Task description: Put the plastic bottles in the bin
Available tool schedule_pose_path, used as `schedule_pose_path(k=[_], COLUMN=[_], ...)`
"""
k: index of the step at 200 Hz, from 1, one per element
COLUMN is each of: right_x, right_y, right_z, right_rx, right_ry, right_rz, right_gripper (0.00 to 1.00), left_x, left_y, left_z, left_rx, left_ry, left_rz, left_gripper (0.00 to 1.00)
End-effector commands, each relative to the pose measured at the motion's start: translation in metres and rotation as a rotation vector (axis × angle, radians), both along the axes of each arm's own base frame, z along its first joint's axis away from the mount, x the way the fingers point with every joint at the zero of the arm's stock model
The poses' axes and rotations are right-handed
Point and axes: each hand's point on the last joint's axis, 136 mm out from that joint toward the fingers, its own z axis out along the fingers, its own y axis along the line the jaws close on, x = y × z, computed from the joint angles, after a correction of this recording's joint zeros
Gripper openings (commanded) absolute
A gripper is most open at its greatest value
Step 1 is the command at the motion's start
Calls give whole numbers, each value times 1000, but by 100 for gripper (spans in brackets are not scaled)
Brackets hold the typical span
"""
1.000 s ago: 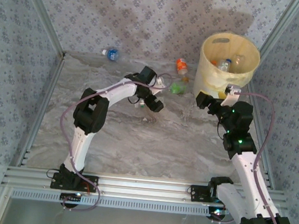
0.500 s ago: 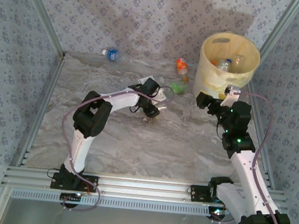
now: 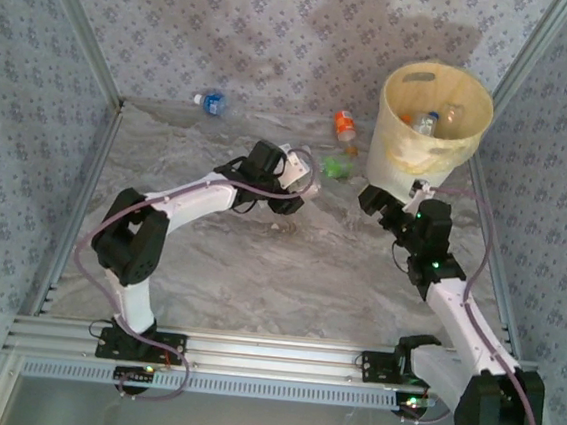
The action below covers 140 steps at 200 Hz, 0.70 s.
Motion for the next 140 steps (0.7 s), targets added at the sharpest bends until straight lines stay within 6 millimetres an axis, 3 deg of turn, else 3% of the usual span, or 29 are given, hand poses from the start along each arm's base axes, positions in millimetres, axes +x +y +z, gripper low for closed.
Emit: schedule_pose_path(k=[1,33,88,140], right_x=[1,8,22,34], right_y=[36,73,111,128], right_z=[22,29,13,3], right_rx=[160,233,282,333], right_ry=[-28,-43,13,46], right_rz=[127,234,277,284], right_gripper=[100,100,100,98], left_x=[-11,-15,-25,-29], left_y=[-12,-15,-28,-37], left_z=[27,38,47,53], left_rx=[-105,-117,-151,-187], left_ry=[-30,-80,-116,-111], left_rz=[-23,-14,-34,-64], left_gripper=[63,64,65,65])
